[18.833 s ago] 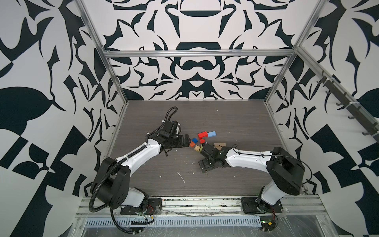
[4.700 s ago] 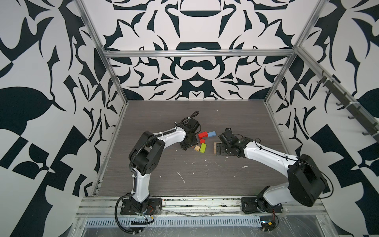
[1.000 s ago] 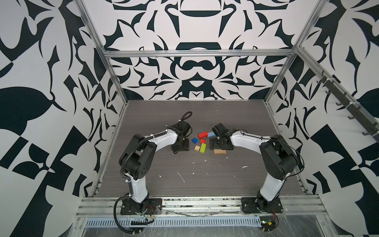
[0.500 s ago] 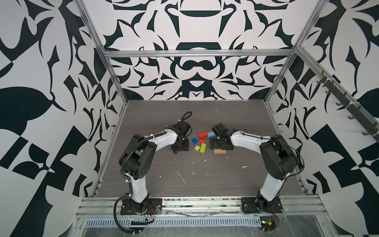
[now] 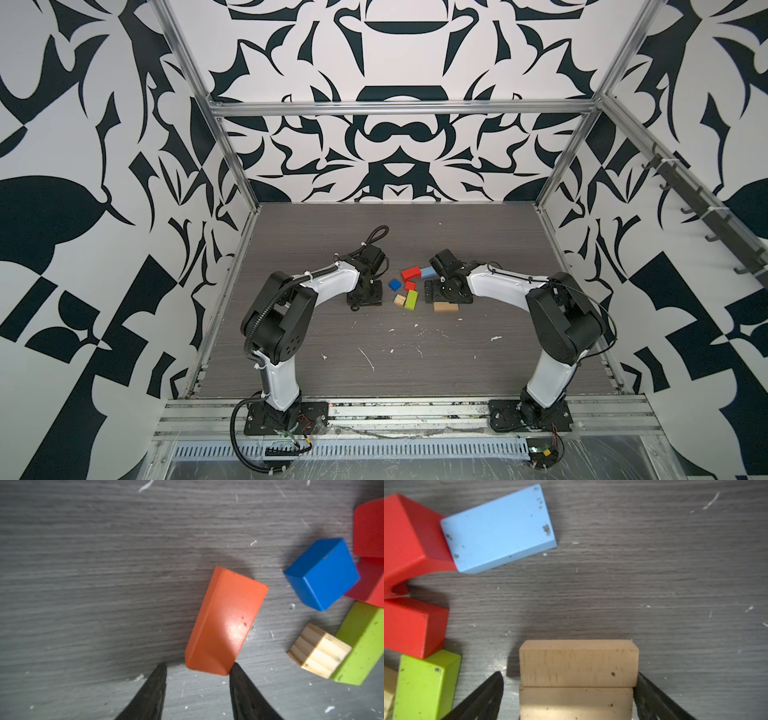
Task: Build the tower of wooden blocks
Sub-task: 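Lower the left gripper around the orange block while the right gripper hovers, then close the left gripper on the orange block and lift it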
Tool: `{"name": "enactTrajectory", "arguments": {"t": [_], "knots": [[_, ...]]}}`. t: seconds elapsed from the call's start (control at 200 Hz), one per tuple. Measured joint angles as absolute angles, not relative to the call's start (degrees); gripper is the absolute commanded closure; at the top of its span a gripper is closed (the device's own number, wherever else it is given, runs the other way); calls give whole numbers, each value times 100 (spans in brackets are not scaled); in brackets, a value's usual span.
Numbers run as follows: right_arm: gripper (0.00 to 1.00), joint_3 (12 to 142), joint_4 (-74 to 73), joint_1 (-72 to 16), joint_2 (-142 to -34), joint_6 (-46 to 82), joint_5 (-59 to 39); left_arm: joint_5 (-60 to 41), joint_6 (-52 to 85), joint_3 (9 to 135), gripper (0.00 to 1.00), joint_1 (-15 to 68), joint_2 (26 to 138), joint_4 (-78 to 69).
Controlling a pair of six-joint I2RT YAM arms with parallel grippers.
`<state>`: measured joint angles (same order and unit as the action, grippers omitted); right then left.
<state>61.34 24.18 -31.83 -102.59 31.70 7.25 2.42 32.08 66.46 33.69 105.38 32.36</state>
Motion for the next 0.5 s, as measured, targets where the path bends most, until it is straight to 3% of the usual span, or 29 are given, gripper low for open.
{"name": "enactTrajectory", "arguments": {"t": [0.5], "knots": [[2,6134,2438,-3183,-10256,3168,788,276,3197,6700,51,3367,10571,3291]]}}
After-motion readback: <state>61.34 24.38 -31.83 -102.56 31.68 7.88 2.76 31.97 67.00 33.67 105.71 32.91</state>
